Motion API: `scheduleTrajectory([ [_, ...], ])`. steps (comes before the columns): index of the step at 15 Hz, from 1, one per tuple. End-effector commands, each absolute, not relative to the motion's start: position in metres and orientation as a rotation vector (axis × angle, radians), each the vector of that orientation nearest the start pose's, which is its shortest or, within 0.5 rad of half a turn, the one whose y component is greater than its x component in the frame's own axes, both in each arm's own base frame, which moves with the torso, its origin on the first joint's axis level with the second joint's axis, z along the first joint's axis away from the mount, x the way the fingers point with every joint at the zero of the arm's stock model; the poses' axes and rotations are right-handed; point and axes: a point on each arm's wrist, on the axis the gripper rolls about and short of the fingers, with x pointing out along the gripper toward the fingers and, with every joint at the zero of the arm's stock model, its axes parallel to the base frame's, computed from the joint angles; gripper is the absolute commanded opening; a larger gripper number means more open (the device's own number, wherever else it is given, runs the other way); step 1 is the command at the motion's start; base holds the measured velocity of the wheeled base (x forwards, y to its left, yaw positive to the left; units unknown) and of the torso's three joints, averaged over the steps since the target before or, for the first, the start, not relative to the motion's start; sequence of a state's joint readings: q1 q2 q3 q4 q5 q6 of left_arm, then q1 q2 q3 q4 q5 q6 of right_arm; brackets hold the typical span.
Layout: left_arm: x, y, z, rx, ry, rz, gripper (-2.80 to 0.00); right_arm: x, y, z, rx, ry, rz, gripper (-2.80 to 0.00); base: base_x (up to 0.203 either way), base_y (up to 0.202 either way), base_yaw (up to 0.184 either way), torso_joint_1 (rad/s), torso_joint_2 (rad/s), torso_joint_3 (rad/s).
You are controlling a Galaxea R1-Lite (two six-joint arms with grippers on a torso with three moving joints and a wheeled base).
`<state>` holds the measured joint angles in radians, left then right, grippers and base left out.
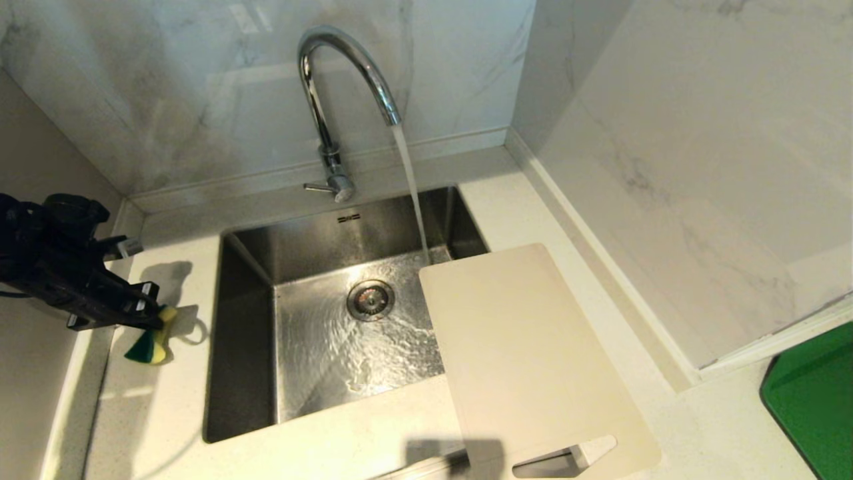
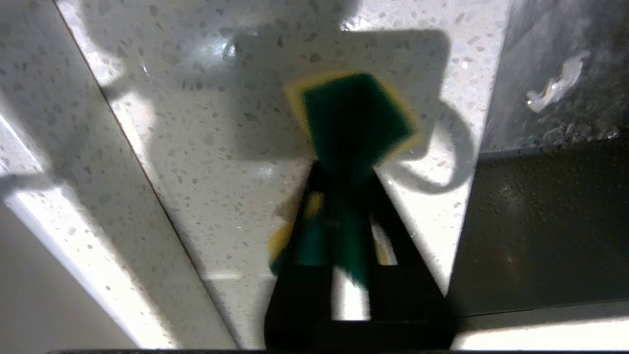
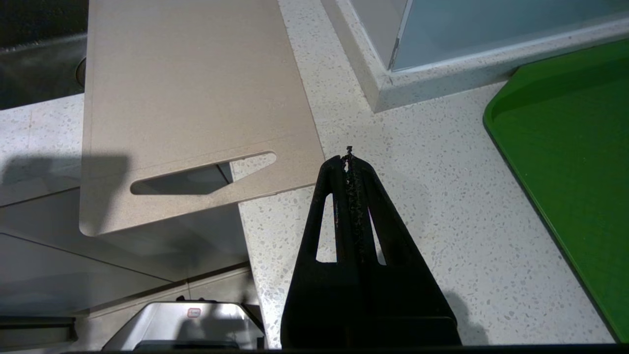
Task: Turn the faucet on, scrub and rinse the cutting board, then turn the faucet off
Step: Put down the cleaning cloth, then turn off the tap
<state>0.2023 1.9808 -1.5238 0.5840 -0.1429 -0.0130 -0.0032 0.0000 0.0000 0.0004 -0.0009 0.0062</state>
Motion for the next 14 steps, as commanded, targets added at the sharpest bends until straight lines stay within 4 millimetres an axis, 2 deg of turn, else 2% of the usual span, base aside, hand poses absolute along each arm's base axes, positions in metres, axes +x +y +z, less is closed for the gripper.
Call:
scheduleTrajectory([
  [1,0.348,0.068,0.186,-0.189,1.013,0.059,0.00,-0.023,0.000,0.075,0.006,0.003,-0.005,-2.80,0.000,0.000,0.000,0.000,0.00,0.000],
  [5,0.339,0.073,0.195,-0.190,1.006,0.070,0.00,-0.023,0.000,0.075,0.006,0.003,-0.005,-2.80,0.000,0.000,0.000,0.000,0.00,0.000],
  [8,0.327,0.069,0.216,-0.194,0.943,0.064,0.00,-0.023,0.000,0.075,0.006,0.001,-0.005,-2.80,0.000,0.000,0.000,0.000,0.00,0.000],
  [10,0.322,0.051,0.234,-0.200,0.886,0.033,0.00,-0.023,0.000,0.075,0.006,0.003,-0.005,-2.80,0.000,0.000,0.000,0.000,0.00,0.000],
  [12,0.325,0.028,0.255,-0.273,0.820,-0.023,0.00,-0.023,0.000,0.075,0.006,0.003,-0.005,-2.80,0.000,0.000,0.000,0.000,0.00,0.000],
  [13,0.328,0.016,0.263,-0.332,0.800,-0.046,-2.80,-0.023,0.000,0.075,0.006,0.003,-0.005,-2.80,0.000,0.000,0.000,0.000,0.00,0.000],
  [14,0.331,0.003,0.267,-0.377,0.795,-0.069,-2.80,-0.023,0.000,0.075,0.006,0.003,-0.005,-2.80,0.000,0.000,0.000,0.000,0.00,0.000],
])
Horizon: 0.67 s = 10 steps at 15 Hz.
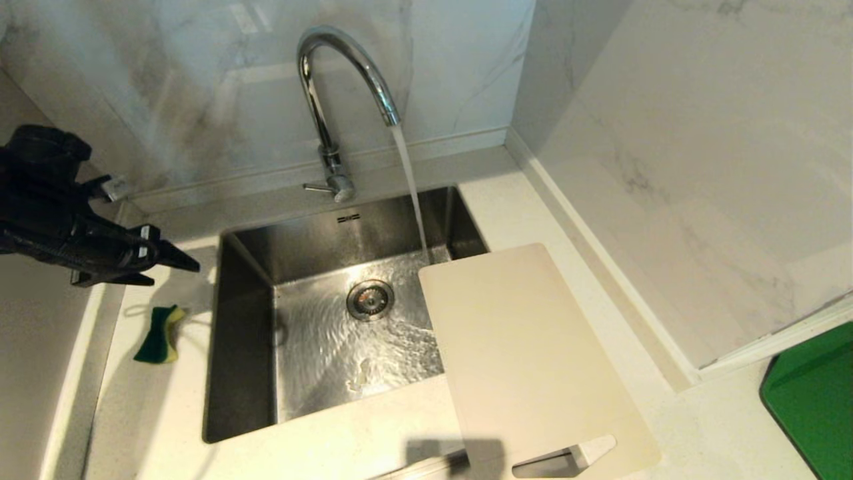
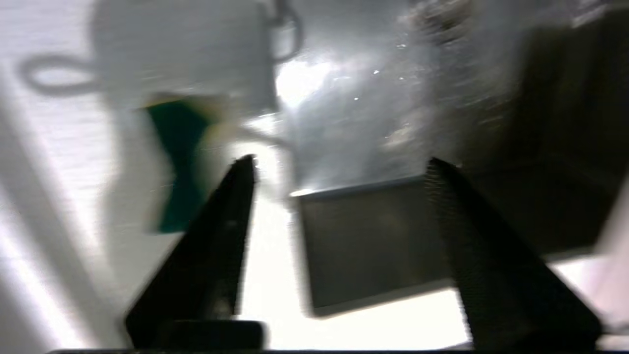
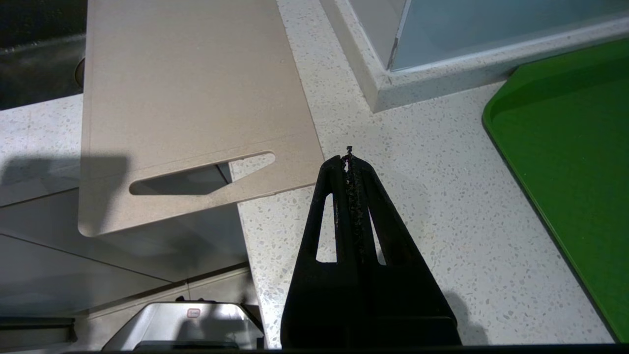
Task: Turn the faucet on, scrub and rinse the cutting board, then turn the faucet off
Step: Turn off the tap
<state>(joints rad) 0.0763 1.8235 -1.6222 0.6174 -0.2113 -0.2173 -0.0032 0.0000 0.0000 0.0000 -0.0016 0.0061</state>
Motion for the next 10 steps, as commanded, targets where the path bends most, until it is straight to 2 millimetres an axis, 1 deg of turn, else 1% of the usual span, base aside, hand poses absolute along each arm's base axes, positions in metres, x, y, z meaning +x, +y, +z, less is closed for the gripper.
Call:
scheduleTrajectory([
  [1,0.333,-0.009,0.269,-0.417,0.799,-0.101,-2.80,-0.023,0.000,0.075,0.006,0.003,-0.005,-2.80,0.000,0.000,0.000,0.000,0.00,0.000],
  [3,0.334,-0.022,0.274,-0.531,0.798,-0.220,-2.80,-0.023,0.000,0.075,0.006,0.003,-0.005,-2.80,0.000,0.000,0.000,0.000,0.00,0.000],
  [4,0.338,-0.025,0.278,-0.578,0.765,-0.288,-2.80,-0.023,0.000,0.075,0.006,0.003,-0.005,-2.80,0.000,0.000,0.000,0.000,0.00,0.000],
  [5,0.346,-0.027,0.278,-0.610,0.730,-0.333,-2.80,-0.023,0.000,0.075,0.006,0.003,-0.005,-2.80,0.000,0.000,0.000,0.000,0.00,0.000],
  [7,0.364,-0.038,0.271,-0.631,0.687,-0.377,-2.80,-0.023,0.000,0.075,0.006,0.002,-0.005,-2.80,0.000,0.000,0.000,0.000,0.00,0.000],
  [9,0.375,-0.047,0.266,-0.635,0.649,-0.411,-2.80,-0.023,0.000,0.075,0.006,0.003,-0.005,-2.80,0.000,0.000,0.000,0.000,0.00,0.000],
  [10,0.380,-0.052,0.267,-0.644,0.611,-0.432,-2.80,-0.023,0.000,0.075,0.005,0.003,-0.003,-2.80,0.000,0.000,0.000,0.000,0.00,0.000],
])
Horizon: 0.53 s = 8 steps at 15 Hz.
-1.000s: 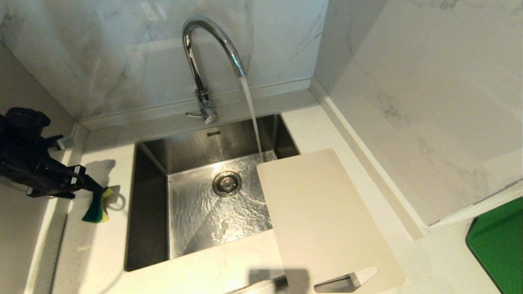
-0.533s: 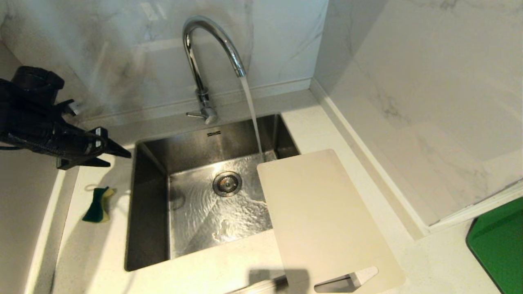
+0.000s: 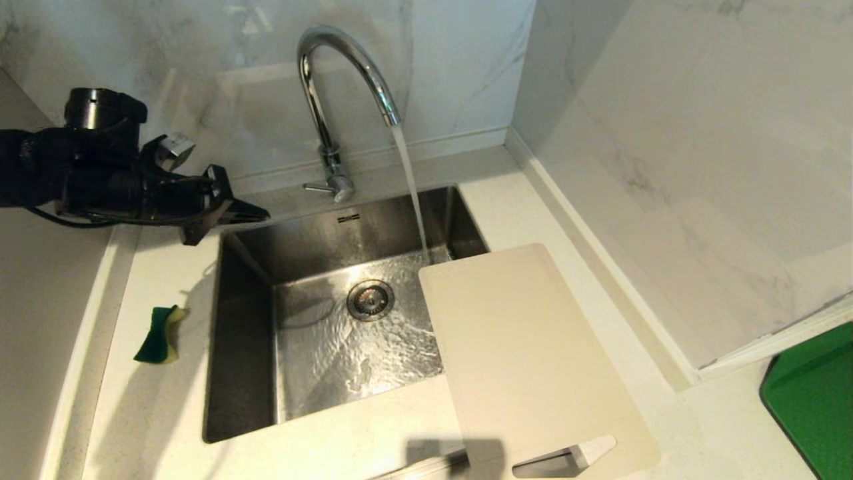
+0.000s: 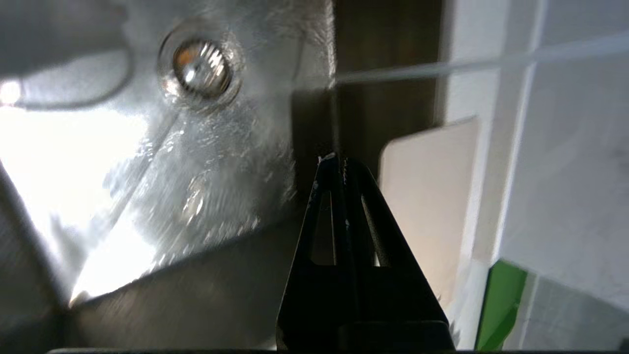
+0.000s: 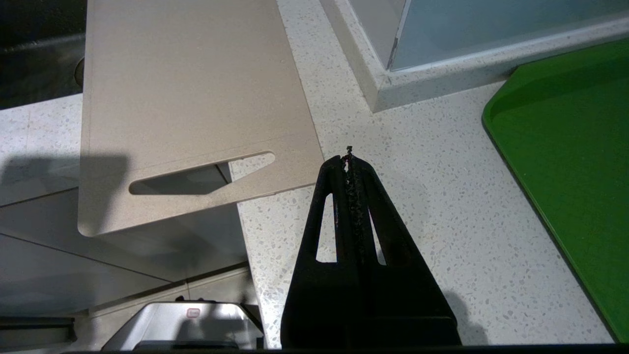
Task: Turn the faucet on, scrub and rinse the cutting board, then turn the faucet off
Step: Turn off the tap
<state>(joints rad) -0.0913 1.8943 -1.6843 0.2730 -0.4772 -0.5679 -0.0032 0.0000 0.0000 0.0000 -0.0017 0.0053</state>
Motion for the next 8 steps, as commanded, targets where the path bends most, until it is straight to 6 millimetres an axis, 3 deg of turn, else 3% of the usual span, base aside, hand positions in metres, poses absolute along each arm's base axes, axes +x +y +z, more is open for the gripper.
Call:
scheduleTrajectory([
  [1,0.386,-0.058,0.267,-0.650,0.567,-0.458,-2.80,-0.023,0.000,0.075,0.005,0.003,-0.003,-2.80,0.000,0.000,0.000,0.000,0.00,0.000],
  [5,0.403,-0.087,0.256,-0.678,0.439,-0.562,-2.80,-0.023,0.000,0.075,0.005,0.002,-0.003,-2.80,0.000,0.000,0.000,0.000,0.00,0.000],
  [8,0.410,-0.096,0.252,-0.676,0.367,-0.604,-2.80,-0.023,0.000,0.075,0.005,0.002,-0.003,-2.80,0.000,0.000,0.000,0.000,0.00,0.000],
])
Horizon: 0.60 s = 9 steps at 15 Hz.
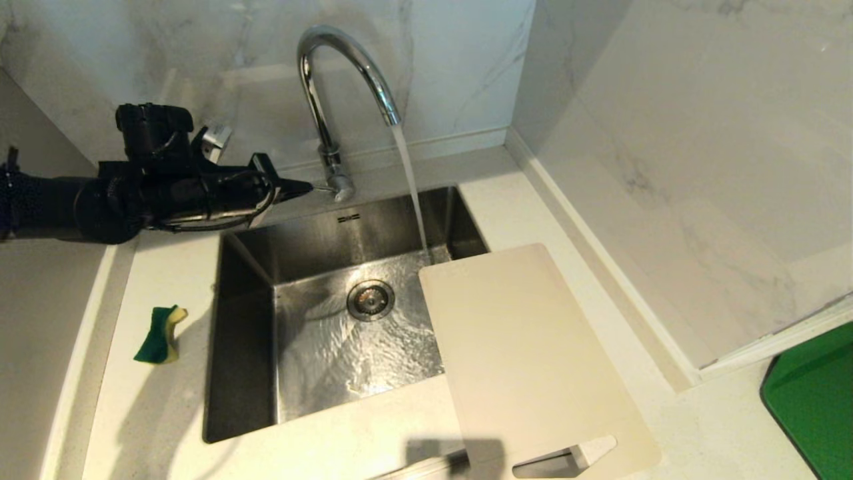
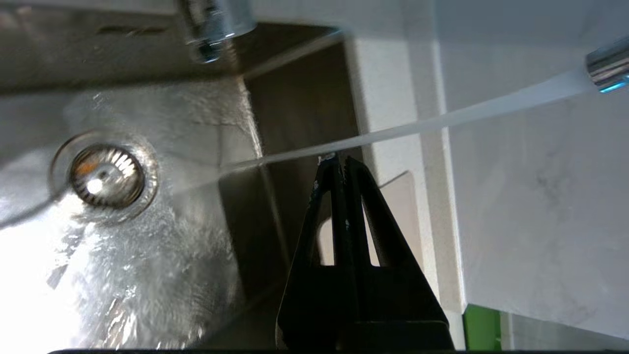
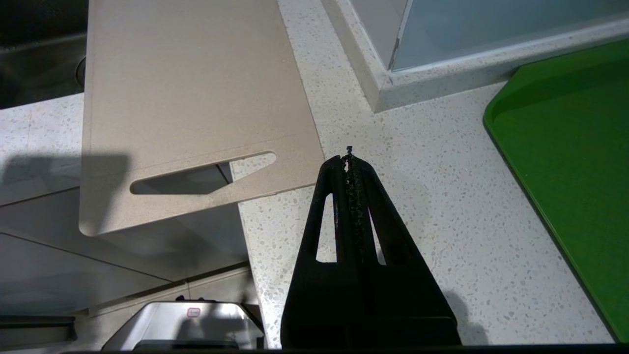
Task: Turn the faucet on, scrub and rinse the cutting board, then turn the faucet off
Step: Turn off the tap
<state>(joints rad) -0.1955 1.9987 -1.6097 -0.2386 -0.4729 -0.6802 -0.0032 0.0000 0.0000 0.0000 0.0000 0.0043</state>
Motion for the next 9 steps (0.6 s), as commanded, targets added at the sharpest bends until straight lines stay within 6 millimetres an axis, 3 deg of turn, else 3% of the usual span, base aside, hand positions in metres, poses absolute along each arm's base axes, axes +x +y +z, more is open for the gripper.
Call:
scheduleTrajectory([
  [1,0.414,-0.098,0.248,-0.674,0.350,-0.609,-2.80,-0.023,0.000,0.076,0.003,0.001,-0.003,-2.80,0.000,0.000,0.000,0.000,0.00,0.000],
  [9,0.439,-0.110,0.222,-0.661,0.231,-0.583,-2.80,-0.023,0.000,0.075,0.003,0.000,-0.003,-2.80,0.000,0.000,0.000,0.000,0.00,0.000],
])
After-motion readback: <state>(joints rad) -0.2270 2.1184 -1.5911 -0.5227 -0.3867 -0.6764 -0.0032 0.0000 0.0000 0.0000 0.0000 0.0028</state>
